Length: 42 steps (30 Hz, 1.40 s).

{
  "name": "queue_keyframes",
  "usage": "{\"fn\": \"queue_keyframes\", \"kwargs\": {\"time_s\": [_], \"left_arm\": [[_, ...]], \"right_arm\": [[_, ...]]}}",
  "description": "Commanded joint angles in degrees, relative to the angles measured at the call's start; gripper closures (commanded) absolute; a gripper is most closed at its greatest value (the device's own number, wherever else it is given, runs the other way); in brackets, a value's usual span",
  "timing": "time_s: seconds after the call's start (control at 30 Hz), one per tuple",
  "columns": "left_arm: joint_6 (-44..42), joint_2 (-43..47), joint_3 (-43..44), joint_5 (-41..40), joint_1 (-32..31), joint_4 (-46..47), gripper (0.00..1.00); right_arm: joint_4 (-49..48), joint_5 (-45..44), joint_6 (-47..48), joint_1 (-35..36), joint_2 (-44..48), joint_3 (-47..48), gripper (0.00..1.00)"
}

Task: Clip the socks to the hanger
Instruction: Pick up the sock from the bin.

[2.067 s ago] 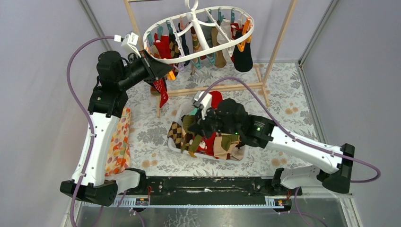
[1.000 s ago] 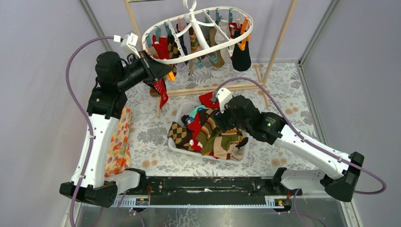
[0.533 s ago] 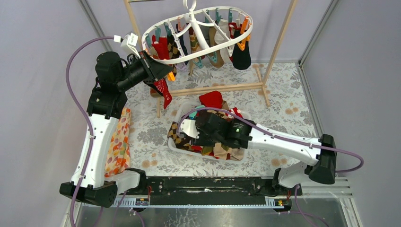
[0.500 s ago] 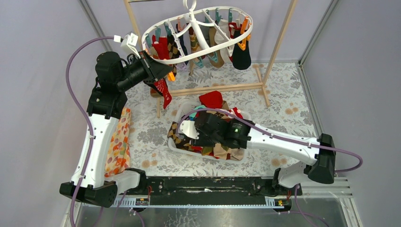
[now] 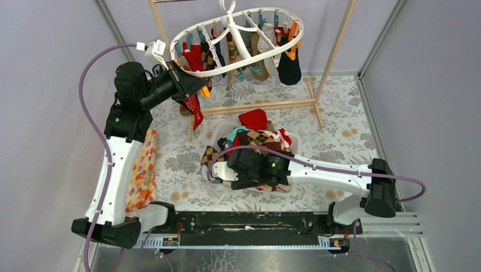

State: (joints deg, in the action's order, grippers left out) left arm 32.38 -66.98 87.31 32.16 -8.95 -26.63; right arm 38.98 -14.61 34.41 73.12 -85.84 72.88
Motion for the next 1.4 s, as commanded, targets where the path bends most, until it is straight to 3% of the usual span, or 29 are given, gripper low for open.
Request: {"fn": "queue_keyframes", "kwargs": {"time_s": [0.0, 0.23, 0.53, 0.9, 1.03, 1.17, 1.37], "left_arm": [[-1.1, 0.7, -0.2, 1.4, 0.3, -0.3, 1.0], [-1.5, 0.9, 0.0, 1.4, 0.6, -0.6, 1.0], [-1.3, 0.8, 0.1, 1.7, 0.7, -0.6, 1.0], [-1.8, 0.8, 0.1, 1.7, 1.0, -1.2, 1.0], [-1.9, 0.7, 0.2, 1.9, 1.0, -1.2, 1.0], [-2.1, 0.7, 0.4, 2.0, 1.0, -1.4, 1.0], [-2.1, 0.3, 1.1, 2.2, 1.1, -1.9, 1.0]], "right_arm": [[0.7, -5.4, 1.5, 0.6, 2.8, -3.0, 0.3], [-4.2, -12.0, 3.2, 0.8, 2.7, -6.8, 0.33], [-13.0, -11.8, 6.6, 4.1, 2.5, -5.9, 0.42], [-11.5, -12.0, 7.5, 4.5, -1.1, -5.6, 0.49], [-11.5, -11.0, 6.6, 4.5, -1.8, -4.4, 0.63], [-14.2, -10.8, 3.6, 4.4, -1.8, -2.9, 0.99], [-23.5, -7.1, -4.7, 2.5, 4.9, -2.0, 1.0]]}}
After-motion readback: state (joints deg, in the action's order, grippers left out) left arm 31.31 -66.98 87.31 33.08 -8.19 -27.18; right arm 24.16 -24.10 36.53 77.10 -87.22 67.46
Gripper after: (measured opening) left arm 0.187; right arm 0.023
